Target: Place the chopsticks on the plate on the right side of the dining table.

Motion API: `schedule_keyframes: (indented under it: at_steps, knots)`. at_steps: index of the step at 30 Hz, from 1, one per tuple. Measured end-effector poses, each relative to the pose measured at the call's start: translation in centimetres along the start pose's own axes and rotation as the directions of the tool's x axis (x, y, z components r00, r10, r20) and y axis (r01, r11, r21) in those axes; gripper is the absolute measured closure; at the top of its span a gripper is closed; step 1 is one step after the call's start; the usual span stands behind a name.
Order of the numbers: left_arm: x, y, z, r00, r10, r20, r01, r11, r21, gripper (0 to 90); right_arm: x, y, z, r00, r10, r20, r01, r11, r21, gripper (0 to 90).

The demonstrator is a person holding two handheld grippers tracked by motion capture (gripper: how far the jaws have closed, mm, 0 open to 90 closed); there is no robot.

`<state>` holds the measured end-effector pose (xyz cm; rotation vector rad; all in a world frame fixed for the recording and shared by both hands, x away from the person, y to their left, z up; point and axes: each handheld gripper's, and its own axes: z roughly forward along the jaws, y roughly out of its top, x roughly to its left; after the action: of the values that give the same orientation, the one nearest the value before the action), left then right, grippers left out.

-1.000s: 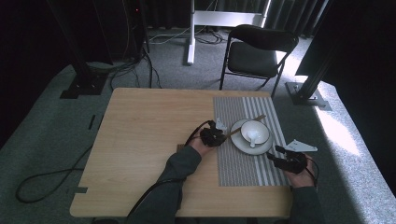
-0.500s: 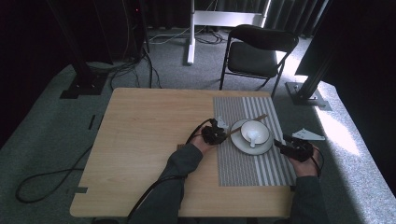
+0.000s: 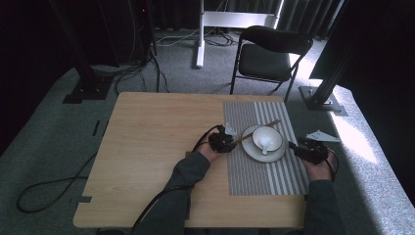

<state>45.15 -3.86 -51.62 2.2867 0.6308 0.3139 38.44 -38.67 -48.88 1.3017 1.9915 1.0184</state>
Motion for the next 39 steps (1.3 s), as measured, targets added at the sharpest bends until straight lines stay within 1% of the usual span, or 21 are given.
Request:
schedule_keyframes:
  at_steps: [2,9,12,14,15,19,22,26,32,35,37,39]
  knots:
    - [0.1,-0.1,-0.3,1.0,-0.003,-0.004,0.003,1.0,-0.002,69.8,0.0,0.1,0.3,0.9999,-0.007,0.008,0.007,1.0,0.006,48.9]
    - [0.3,-0.7,-1.5,0.9996,-0.026,-0.012,0.026,0.9994,-0.022,66.0,-0.1,0.9,1.1,0.9998,-0.001,0.019,0.001,1.0,-0.001,48.9]
    - [0.4,-0.9,-1.9,0.9988,-0.047,-0.008,0.047,0.9984,-0.03,64.2,0.0,1.3,1.5,0.9997,-0.007,0.022,0.008,1.0,-0.002,48.5]
    - [0.5,-1.0,-2.1,0.9976,-0.068,-0.004,0.068,0.9966,-0.047,63.8,0.0,1.7,1.8,0.9998,-0.009,0.02,0.009,1.0,-0.003,47.8]
    - [0.4,-1.1,-2.2,0.9975,-0.07,-0.005,0.07,0.9962,-0.052,63.7,0.0,1.8,1.9,0.9998,-0.008,0.017,0.008,1.0,-0.002,47.7]
    - [0.1,-1.4,-2.4,0.998,-0.063,-0.007,0.062,0.9965,-0.055,63.7,-0.1,2.5,2.5,0.9998,-0.007,0.021,0.007,1.0,-0.002,47.5]
    - [-0.1,-1.5,-2.5,0.9978,-0.066,-0.006,0.065,0.9961,-0.06,63.8,-0.2,3.0,2.8,0.9996,-0.002,0.028,0.002,1.0,-0.008,47.3]
    - [-0.5,-1.6,-2.5,0.998,-0.059,-0.023,0.058,0.9963,-0.063,64.4,-0.2,3.6,3.3,0.9993,0.002,0.037,-0.002,1.0,-0.013,47.3]
    - [-1.3,-1.8,-2.1,0.9969,-0.04,-0.068,0.036,0.9977,-0.057,65.2,-0.3,4.3,4.7,0.9992,0.004,0.04,-0.004,1.0,0.002,45.7]
    - [-1.5,-1.8,-1.9,0.9965,-0.042,-0.072,0.039,0.998,-0.05,65.6,-0.4,4.5,5.1,0.9992,0.006,0.04,-0.006,1.0,0.005,45.5]
    - [-1.6,-1.9,-1.8,0.9962,-0.039,-0.077,0.036,0.9985,-0.041,66.9,-0.5,4.9,5.5,0.999,0.017,0.04,-0.017,1.0,0.007,45.2]
    - [-1.7,-1.9,-1.8,0.9961,-0.04,-0.078,0.037,0.9984,-0.042,67.8,-0.6,5.2,5.9,0.9989,0.018,0.043,-0.018,1.0,0.011,45.0]
